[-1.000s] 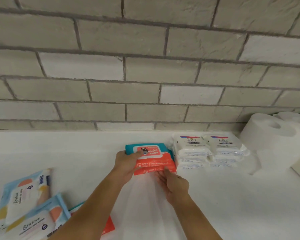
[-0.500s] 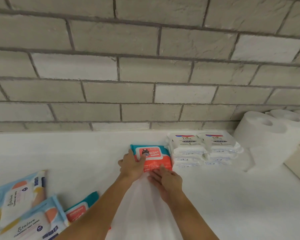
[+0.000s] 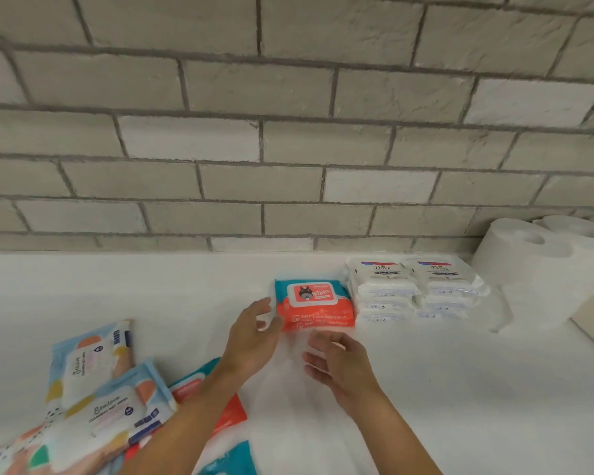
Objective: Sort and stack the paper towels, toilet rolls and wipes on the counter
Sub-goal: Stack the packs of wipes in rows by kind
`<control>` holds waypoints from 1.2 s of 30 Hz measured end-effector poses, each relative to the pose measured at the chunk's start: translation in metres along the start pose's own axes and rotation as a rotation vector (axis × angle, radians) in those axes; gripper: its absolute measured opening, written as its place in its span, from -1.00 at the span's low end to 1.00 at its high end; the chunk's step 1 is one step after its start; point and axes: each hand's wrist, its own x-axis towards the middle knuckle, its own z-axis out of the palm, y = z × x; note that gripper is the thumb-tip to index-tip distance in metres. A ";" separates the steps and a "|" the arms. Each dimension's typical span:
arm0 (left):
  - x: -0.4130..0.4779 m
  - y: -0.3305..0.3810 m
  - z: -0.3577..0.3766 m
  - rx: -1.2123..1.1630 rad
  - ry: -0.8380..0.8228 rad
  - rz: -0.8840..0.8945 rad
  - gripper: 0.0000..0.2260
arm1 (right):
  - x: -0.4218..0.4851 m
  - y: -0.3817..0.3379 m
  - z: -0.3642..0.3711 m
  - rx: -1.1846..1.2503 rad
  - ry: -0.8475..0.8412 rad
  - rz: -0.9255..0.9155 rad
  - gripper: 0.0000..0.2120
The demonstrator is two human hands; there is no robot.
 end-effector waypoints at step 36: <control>-0.215 -0.093 -0.132 0.264 -0.233 0.136 -0.74 | -0.132 0.074 0.044 -0.511 -0.245 -0.002 -0.80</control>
